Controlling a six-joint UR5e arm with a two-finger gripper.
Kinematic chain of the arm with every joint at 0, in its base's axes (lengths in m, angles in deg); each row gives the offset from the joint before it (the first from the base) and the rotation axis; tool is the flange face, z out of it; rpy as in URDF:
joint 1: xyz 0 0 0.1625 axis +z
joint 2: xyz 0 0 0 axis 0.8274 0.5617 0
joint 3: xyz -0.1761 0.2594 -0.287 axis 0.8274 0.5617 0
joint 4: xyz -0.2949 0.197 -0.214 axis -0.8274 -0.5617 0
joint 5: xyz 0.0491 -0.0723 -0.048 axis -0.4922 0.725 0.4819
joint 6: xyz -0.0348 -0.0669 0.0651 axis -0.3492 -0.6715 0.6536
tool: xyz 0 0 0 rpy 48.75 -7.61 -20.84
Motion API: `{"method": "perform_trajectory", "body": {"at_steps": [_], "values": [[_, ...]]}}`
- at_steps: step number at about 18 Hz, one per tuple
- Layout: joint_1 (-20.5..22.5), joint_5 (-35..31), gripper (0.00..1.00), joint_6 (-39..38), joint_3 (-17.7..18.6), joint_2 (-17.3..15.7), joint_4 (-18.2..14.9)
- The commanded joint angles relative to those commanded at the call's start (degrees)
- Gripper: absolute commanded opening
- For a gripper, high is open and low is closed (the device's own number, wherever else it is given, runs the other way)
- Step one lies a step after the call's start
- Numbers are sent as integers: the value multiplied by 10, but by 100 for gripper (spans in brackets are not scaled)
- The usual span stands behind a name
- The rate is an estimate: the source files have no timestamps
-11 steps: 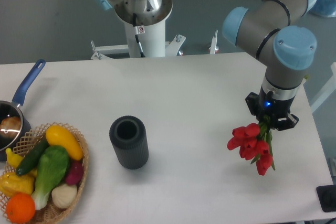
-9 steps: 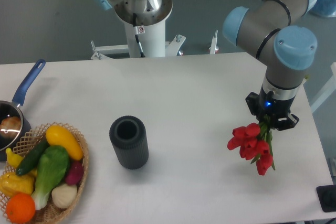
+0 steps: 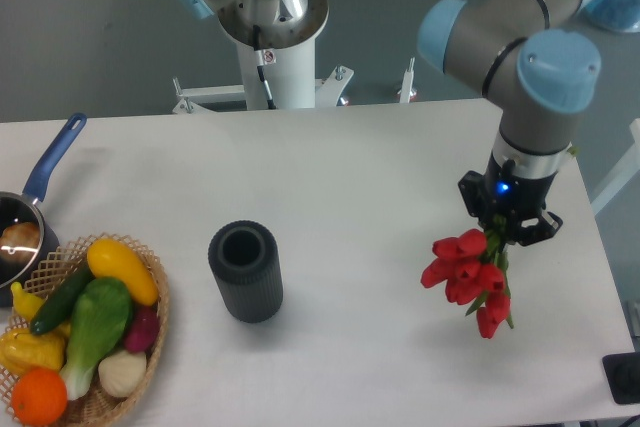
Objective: Insert the flowers into the vase
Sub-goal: 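Carry the red tulip bunch in the gripper toward the black vase, then raise the tulips and position their stems above the vase opening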
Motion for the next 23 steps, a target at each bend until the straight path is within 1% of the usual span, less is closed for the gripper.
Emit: {"method": "perform_trajectory", "body": {"at_steps": [2,3,4,7,8,9,10,11,13,16,18,20,21,23], "values": [[-1,64,0,-47,0,-8,6],[-1,97,0,-61,1,-11,11],[-2,125,0,-66,9,-11,22],[-8,178,0,-84,41,-26,84],[-12,215,0,-105,47,-27,97],[-15,270,0,-130,49,-27,106],[-15,323,0,-146,52,-28,111],[-16,363,0,-152,53,-28,114],[-18,414,0,-154,57,-30,125],[-18,483,0,-155,89,-50,139],[-15,514,0,-153,116,-67,145],[-13,538,0,-151,148,-83,167],[-14,553,0,-151,158,-88,177],[-16,577,0,-151,166,-97,180]]}}
